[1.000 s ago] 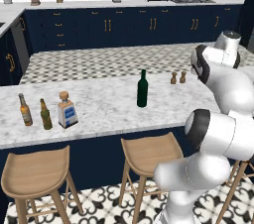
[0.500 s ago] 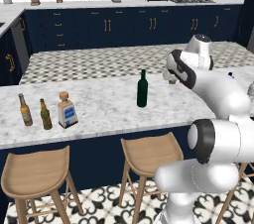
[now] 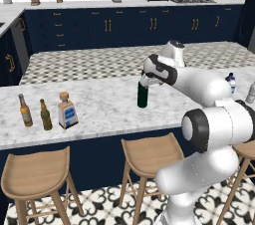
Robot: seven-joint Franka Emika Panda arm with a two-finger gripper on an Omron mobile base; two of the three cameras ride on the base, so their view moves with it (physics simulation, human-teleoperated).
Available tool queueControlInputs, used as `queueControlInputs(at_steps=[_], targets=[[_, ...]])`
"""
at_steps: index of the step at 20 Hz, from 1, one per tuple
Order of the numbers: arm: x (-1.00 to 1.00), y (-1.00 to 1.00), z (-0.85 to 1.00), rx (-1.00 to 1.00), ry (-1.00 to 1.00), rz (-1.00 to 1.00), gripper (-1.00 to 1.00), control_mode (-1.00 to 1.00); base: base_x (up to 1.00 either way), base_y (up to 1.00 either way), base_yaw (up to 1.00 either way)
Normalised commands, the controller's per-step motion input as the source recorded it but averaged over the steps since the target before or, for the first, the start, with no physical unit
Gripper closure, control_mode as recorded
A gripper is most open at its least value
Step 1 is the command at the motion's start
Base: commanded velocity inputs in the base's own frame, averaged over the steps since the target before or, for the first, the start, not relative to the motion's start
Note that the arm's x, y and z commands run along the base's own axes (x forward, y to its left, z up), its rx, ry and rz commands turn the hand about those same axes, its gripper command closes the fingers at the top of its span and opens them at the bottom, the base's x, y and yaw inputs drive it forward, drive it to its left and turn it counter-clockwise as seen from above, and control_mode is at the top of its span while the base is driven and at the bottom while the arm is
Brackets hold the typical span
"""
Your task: Move the plastic bottles in the middle to the plastics group, and the glass bottles in the middle to the glass group.
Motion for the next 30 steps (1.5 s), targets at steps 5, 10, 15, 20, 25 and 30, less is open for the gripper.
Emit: queueControlInputs(at_steps=[5,10,15,20,25,30], targets=[[0.52,0.00,-0.03,0.00,0.00,-0.12,-1.00,-1.00,0.00,0.00,0.00],[0.82,0.00,-0.23,0.00,0.00,-0.18,-1.00,-1.00,0.00,0.00,0.00],[0.49,0.00,-0.46,0.00,-0.03,-0.20,-1.00,-1.00,0.00,0.00,0.00],[0.03,0.00,-0.15,0.00,-0.02,-0.03,-1.00,-1.00,0.00,0.00,0.00],[0.00,0.00,0.00,-0.02,0.00,0.05,-1.00,-1.00,0.00,0.00,0.00],[0.15,-0.04,0.00,-0.01,0.00,0.06,-1.00,-1.00,0.00,0.00,0.00]])
